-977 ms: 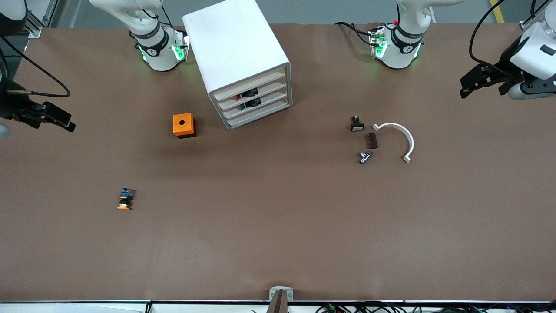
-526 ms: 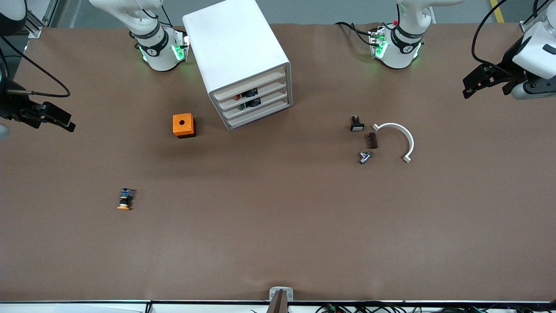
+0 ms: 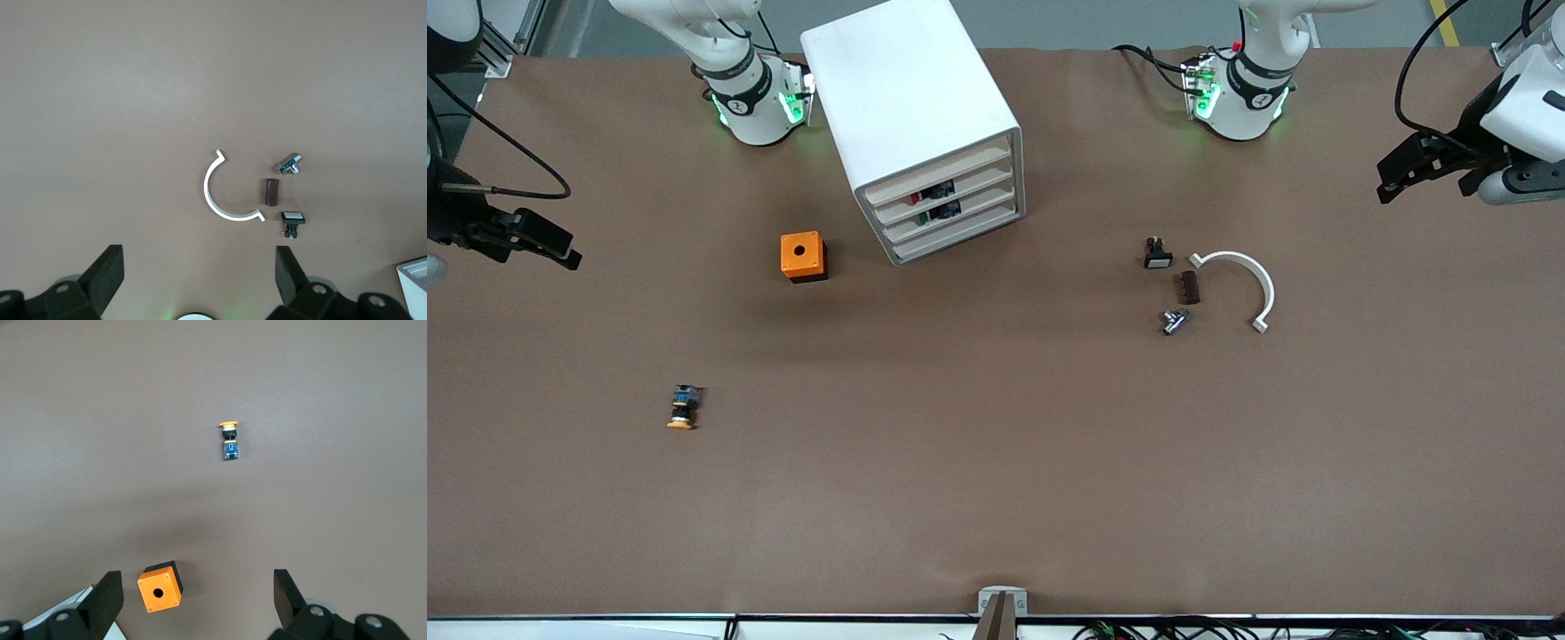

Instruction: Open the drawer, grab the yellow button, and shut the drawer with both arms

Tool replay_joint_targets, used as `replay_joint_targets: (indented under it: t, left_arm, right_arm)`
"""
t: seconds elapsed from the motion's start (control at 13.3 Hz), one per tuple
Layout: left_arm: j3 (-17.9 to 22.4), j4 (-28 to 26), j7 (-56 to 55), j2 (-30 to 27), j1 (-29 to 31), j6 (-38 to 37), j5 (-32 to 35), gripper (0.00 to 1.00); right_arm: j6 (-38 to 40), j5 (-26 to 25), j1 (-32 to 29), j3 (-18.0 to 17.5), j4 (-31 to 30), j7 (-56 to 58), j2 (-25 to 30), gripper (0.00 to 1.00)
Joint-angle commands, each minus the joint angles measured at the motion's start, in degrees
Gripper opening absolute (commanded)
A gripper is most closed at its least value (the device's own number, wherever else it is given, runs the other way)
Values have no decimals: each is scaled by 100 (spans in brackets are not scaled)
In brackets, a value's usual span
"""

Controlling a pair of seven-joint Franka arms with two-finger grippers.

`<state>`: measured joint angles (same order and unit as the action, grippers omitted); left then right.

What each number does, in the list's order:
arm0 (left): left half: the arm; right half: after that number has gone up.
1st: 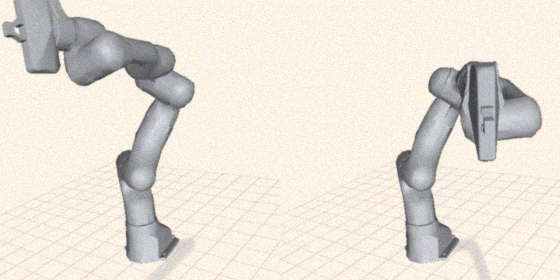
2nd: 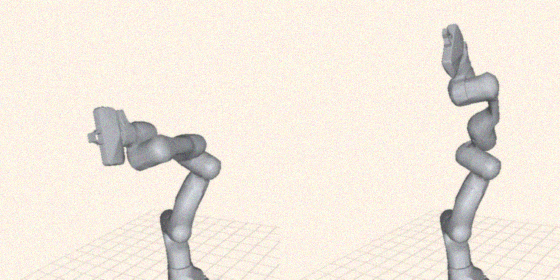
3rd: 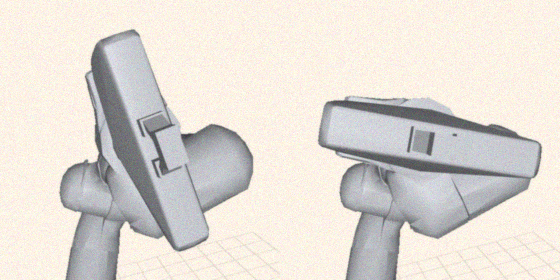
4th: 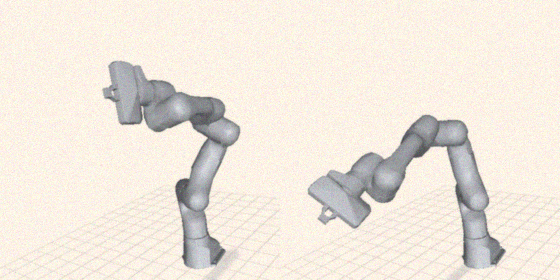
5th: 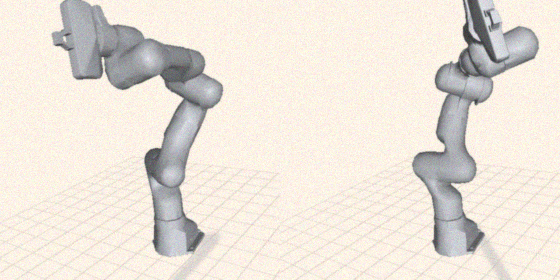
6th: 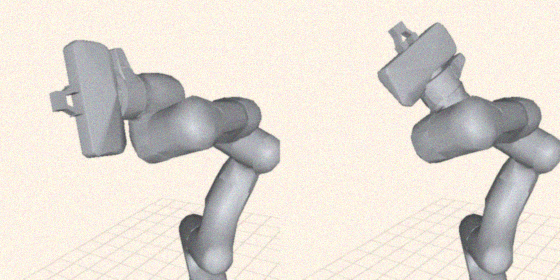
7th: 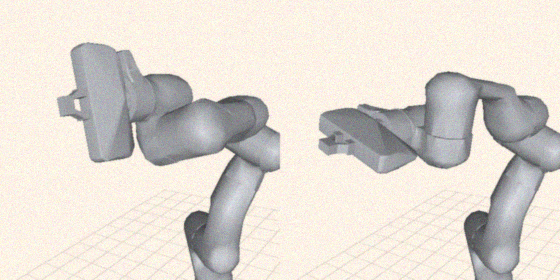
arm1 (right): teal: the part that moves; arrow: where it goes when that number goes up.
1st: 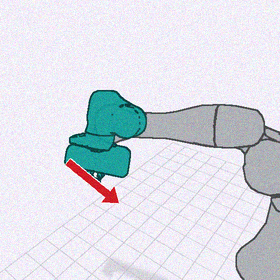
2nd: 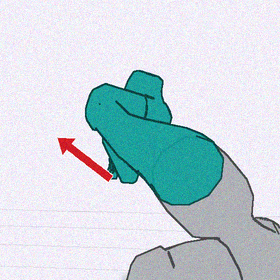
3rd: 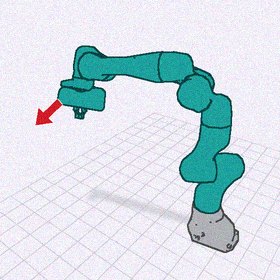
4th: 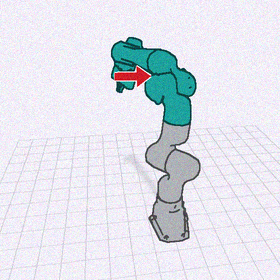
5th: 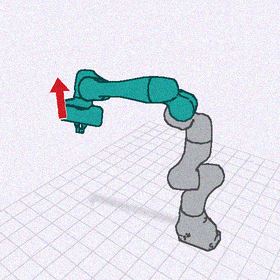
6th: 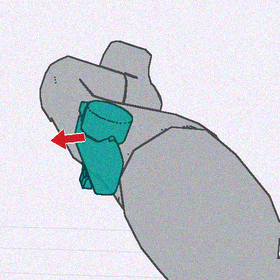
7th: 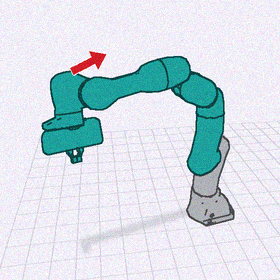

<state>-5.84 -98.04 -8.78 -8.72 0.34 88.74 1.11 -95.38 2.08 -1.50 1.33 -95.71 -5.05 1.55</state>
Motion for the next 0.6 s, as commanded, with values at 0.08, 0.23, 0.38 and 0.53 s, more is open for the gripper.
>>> replay_joint_targets:
  t: [0.08, 0.23, 0.38, 0.53]
  left_arm:
    - [-5, 145, 113, 63, 28, -94, 38, 100]
    - [4, 144, 122, 63, 37, -94, 29, 100]
    - [4, 144, 96, 72, 37, -94, 20, 100]
    - [-5, 144, 95, 72, 37, -111, 12, 100]
  right_arm:
    - [20, -41, 27, -2, -62, -93, 109, 100]
    - [11, -41, 27, -2, -62, -93, 100, 100]
    - [20, -41, 27, -2, -62, -93, 100, 100]
    - [11, -41, 27, -2, -62, -93, 100, 100]
